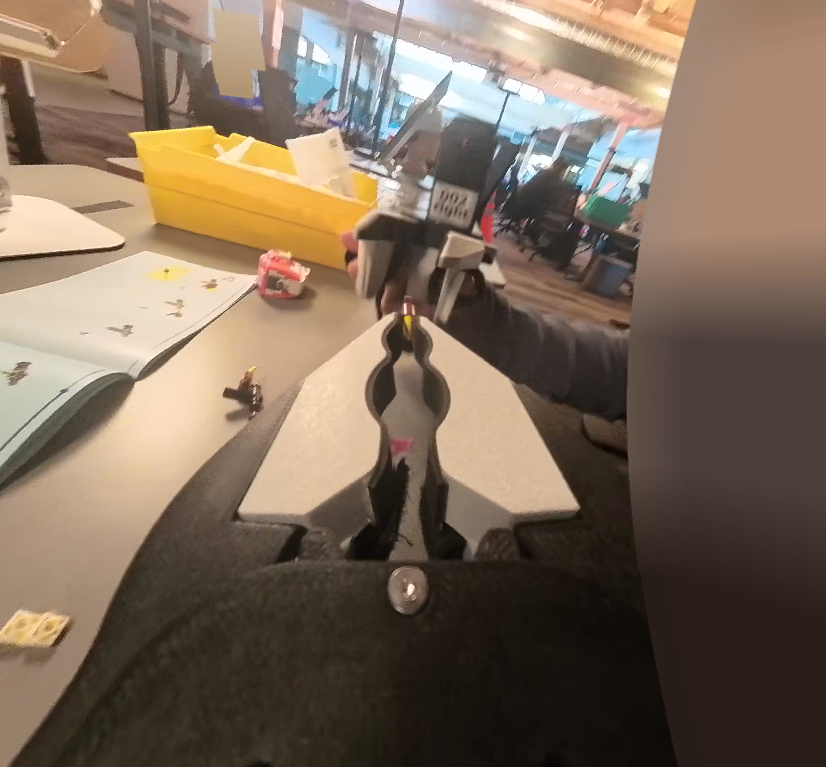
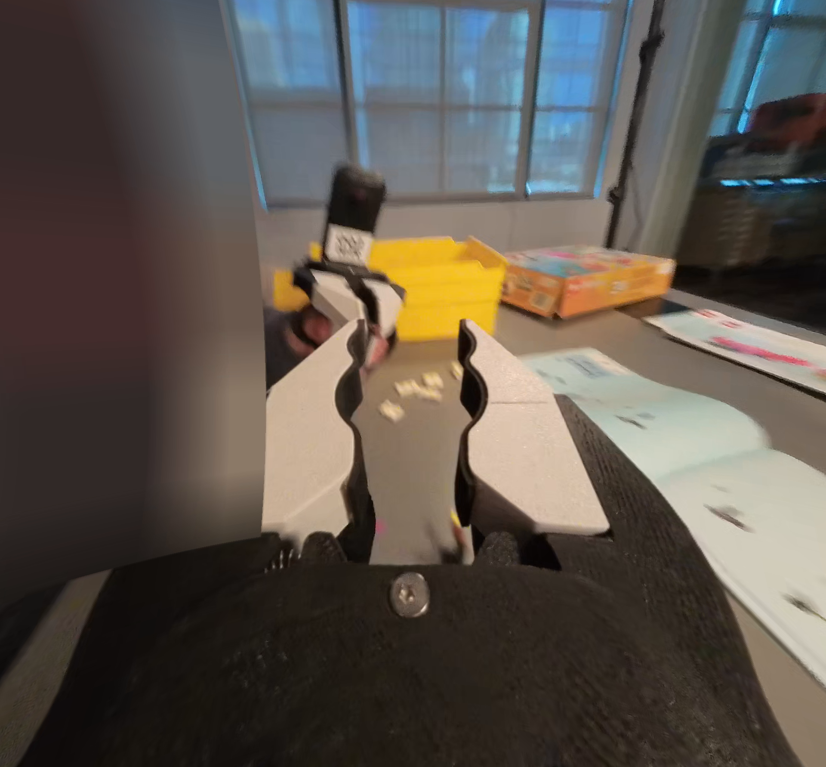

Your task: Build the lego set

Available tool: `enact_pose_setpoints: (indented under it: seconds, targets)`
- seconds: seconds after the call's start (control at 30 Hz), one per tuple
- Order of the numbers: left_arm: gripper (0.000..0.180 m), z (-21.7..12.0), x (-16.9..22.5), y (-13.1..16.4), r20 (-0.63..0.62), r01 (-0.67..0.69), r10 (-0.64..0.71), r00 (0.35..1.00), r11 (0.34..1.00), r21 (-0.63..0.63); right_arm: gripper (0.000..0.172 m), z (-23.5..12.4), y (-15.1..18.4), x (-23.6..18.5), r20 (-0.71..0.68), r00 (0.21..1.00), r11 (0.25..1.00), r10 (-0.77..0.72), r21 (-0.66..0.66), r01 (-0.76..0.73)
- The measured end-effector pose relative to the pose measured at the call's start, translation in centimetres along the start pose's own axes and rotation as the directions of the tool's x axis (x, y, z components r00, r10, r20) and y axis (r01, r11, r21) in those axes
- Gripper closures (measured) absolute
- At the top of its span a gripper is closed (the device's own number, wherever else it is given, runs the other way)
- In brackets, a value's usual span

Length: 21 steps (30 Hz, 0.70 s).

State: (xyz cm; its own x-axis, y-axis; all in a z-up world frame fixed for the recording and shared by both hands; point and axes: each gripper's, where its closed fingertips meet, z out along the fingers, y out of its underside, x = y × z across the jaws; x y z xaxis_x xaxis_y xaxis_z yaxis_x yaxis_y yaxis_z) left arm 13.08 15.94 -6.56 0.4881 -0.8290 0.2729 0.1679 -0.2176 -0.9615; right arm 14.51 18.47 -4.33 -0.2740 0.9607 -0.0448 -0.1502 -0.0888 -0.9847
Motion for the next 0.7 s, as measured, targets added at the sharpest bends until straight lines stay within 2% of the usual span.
enact_pose_setpoints:
  seconds: [0.07,0.13,0.23,0.3,0.37,0.43,0.57,0.7]
  targets:
    - [0.178,0.4,-0.4,1.2,0.03,-0.035,0.038,0.999,0.996,-0.084,0.127,-2.1,2.4,1.4,-0.042,0.994,0.978,-0.099,-0.188,0.09]
    - [0.179,0.9,-0.8,3.0,0.059,-0.064,0.077,0.995,0.978,-0.198,0.125,-3.8,5.9,2.3,-0.031,0.993,0.925,-0.113,-0.369,0.094]
    - [0.178,1.6,-1.5,5.8,0.119,-0.1,0.157,0.981,0.917,-0.386,0.124,-4.3,7.7,2.2,0.006,0.999,0.882,-0.034,-0.471,0.033]
    - [0.178,2.2,-1.3,6.7,0.111,-0.099,0.162,0.981,0.896,-0.433,0.125,-4.5,9.2,2.1,0.018,1.0,0.832,-0.025,-0.554,0.031]
    - [0.178,2.5,-1.3,7.3,0.1,-0.091,0.153,0.983,0.886,-0.455,0.135,-4.9,10.9,2.1,0.027,0.999,0.759,-0.044,-0.649,0.051]
    - [0.178,2.5,-1.5,7.2,0.103,-0.086,0.148,0.984,0.888,-0.452,0.146,-5.3,11.8,2.5,0.021,0.998,0.715,-0.064,-0.696,0.06]
    - [0.178,2.4,-1.5,7.0,0.093,-0.078,0.131,0.987,0.895,-0.438,0.153,-5.4,11.6,2.7,0.012,1.0,0.726,-0.025,-0.688,0.026]
    - [0.178,2.2,-1.8,7.9,0.09,-0.138,0.213,0.973,0.849,-0.511,0.166,-5.4,12.8,2.6,0.016,1.0,0.671,-0.003,-0.741,0.014]
